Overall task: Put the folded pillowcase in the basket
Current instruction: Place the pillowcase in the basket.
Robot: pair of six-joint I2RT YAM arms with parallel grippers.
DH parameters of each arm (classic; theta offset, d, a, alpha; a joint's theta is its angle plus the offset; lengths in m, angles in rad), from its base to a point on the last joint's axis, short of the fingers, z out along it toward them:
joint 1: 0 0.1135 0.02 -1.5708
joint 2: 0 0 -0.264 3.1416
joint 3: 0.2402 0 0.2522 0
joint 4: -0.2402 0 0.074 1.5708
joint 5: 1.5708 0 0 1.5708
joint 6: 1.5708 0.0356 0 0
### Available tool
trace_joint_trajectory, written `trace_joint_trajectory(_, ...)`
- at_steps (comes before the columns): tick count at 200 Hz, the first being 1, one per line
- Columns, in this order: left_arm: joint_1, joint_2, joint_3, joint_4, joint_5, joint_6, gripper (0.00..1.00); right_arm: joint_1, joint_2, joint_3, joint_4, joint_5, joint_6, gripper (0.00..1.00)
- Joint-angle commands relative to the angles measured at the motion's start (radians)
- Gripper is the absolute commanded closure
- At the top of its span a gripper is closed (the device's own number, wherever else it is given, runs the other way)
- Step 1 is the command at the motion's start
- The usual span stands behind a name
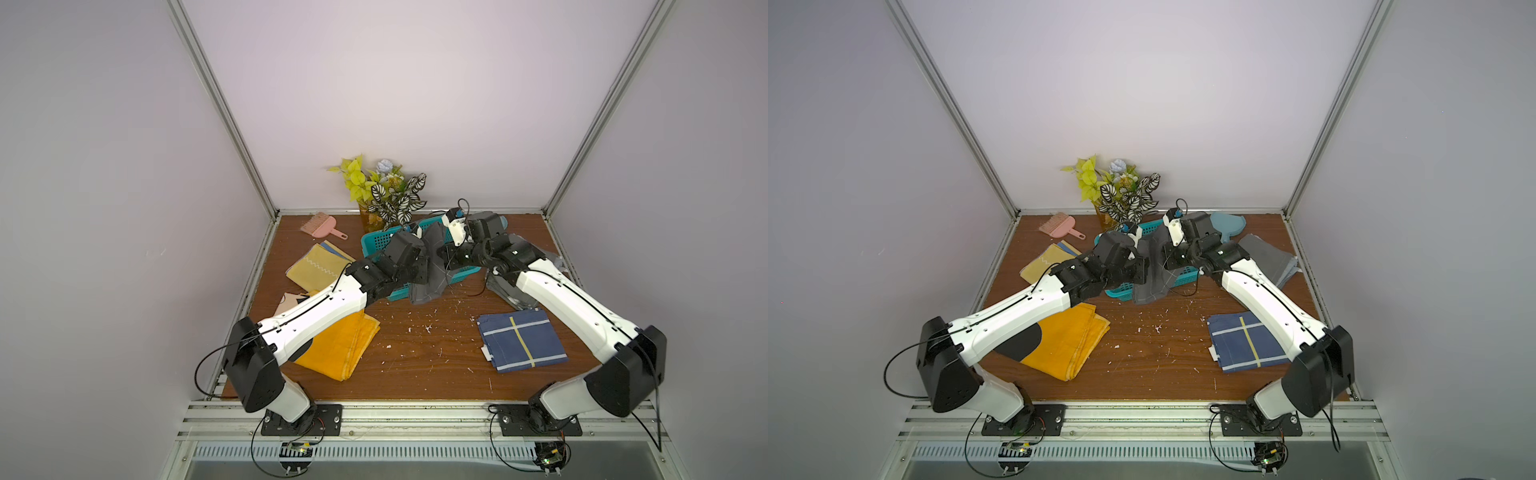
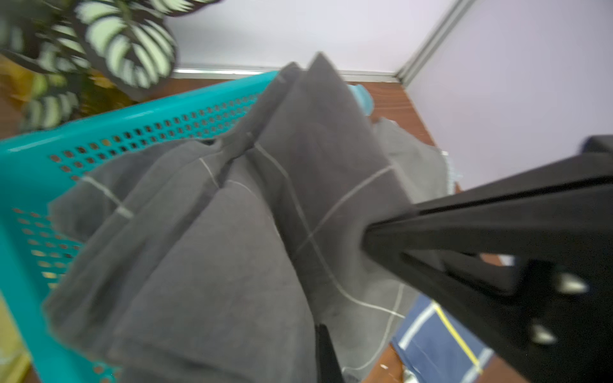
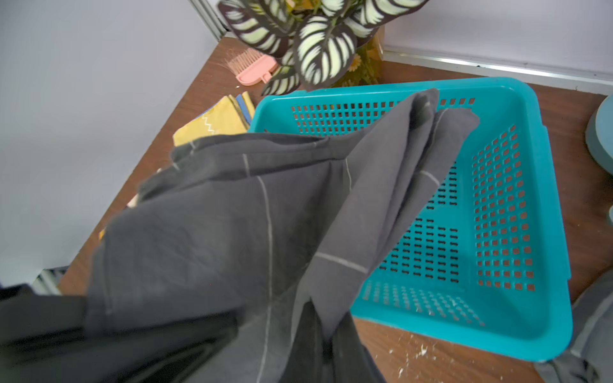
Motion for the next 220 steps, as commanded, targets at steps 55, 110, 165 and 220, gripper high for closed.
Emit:
trace_joint_trajectory(55,0.169,0.138,-0.067,0.232,0.014,0.139,0.99,-0.12,0.159,0.012,0.236,-0.074,-0.048,1.0)
trace_joint_trajectory(110,0.188,0.26,-0.07,0.262,-0.038,0.14,0.99,-0.152,0.29,0.035,0.275,-0.081,-0.072,1.0)
trace_joint_trajectory(165,0.215,0.32,-0.13,0.322,-0.068,0.133,0.99,-0.154,0.388,0.015,0.323,-0.066,-0.075,1.0)
trace_joint_trajectory(220,0.233,0.354,-0.13,0.33,-0.062,0.146,0.51,-0.155,0.429,0.058,0.312,-0.032,-0.081,0.68)
